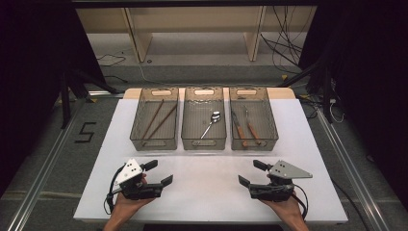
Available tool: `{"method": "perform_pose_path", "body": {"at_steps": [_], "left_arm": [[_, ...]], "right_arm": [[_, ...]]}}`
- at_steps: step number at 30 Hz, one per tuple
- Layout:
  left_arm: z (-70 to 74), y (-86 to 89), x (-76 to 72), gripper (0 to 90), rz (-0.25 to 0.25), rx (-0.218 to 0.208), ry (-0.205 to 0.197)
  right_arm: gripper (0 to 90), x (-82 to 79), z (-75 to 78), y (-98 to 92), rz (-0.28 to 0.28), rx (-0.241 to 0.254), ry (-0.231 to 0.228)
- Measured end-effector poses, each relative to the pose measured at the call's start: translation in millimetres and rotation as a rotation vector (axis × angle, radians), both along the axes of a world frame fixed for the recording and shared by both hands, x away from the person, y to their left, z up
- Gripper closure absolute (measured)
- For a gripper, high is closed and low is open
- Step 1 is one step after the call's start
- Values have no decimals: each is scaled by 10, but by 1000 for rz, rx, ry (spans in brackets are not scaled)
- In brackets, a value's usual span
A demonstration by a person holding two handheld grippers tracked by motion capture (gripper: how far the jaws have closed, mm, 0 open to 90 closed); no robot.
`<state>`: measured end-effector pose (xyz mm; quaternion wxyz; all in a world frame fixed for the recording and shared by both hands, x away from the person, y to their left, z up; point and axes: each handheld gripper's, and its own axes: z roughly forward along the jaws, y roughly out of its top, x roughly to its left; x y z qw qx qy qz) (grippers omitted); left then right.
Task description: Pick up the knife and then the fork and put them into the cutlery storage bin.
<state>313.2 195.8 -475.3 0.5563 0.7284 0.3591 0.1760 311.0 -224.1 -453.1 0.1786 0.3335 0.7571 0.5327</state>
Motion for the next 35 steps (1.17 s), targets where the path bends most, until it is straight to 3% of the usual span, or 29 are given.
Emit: {"method": "perform_pose_path", "body": {"at_steps": [4,15,35], "left_arm": [[-7,-11,1,162,-13,-2,9],[-9,-30,-1,161,-28,6,13],[-17,-43,7,161,-32,11,21]], "right_arm": [[199,-25,-48,-7,-8,-7,2],[196,-73,-86,-118,-48,29,-4],[195,-68,-92,-132,-57,39,-7]]}}
